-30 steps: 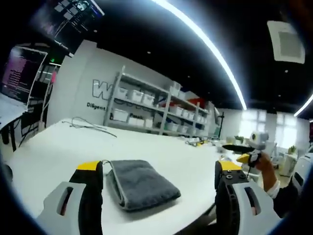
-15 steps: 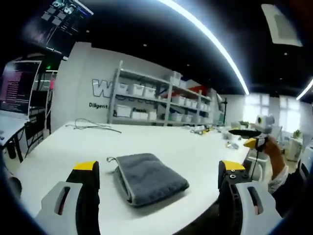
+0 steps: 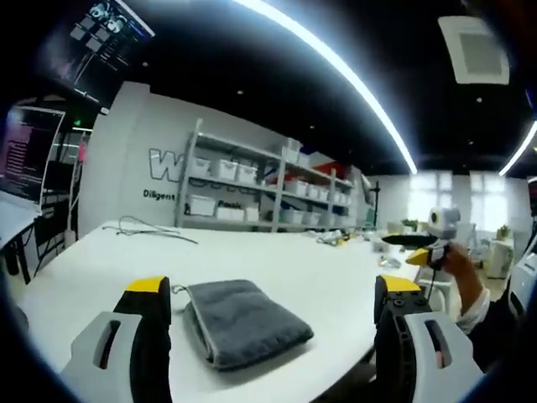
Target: Open the folded towel by lifting each exposed corner and separating the folded layers until the towel lies flat within the target outline without major curled edges
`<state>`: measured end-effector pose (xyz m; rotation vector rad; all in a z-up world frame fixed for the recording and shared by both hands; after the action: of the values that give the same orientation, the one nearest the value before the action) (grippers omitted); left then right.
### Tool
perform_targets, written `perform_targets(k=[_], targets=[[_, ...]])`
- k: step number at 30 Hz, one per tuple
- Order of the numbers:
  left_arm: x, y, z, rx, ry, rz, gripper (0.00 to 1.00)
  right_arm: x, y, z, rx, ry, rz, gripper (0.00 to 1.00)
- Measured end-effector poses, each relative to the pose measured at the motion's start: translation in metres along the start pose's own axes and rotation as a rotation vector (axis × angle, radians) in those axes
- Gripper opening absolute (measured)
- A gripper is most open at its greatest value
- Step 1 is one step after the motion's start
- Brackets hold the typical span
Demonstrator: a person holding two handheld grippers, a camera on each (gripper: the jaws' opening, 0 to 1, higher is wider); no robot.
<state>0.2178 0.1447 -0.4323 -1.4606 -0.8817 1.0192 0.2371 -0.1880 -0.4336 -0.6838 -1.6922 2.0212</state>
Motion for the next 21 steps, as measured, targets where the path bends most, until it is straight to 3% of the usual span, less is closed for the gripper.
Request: perform_targets(k=[3, 5, 9, 17, 21], targets=[[-0.002, -0.005, 0.002, -0.033, -0.002, -0.001, 1.00, 0.001, -0.001, 0.001, -0.002, 0.000, 0.001, 0.99], [-0.009, -0.012, 0.003, -0.069, 0.042, 0.008, 1.00, 0.001, -0.002, 0.001, -0.002, 0.002, 0.004, 0.99], [-0.011, -0.011, 0.004, -0.060, 0.049, 0.005, 1.00, 0.002, -0.003, 0.002, -0.006, 0.001, 0.008, 0.99], [0.004, -0.003, 0.002, -0.022, -0.030, -0.069, 1.00, 0.002, -0.007, 0.003, -0.015, -0.002, 0.017, 0.99], [0.009, -0.001, 0.001, -0.008, -0.038, -0.072, 1.00, 0.002, -0.007, 0.003, -0.018, -0.001, 0.016, 0.99]])
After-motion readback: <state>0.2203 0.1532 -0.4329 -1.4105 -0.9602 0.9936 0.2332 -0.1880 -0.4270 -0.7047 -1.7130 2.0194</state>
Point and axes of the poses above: the point that each gripper's makers call its tool centre point, and the gripper's own axes: z roughly backward along the fingers, x roughly to its left, y roughly out of its underside, the point moved 2 cm from there along z, roughly backward along the fingers, and after that the axes turned 12 degrees about -y, right-handed, at the moved point
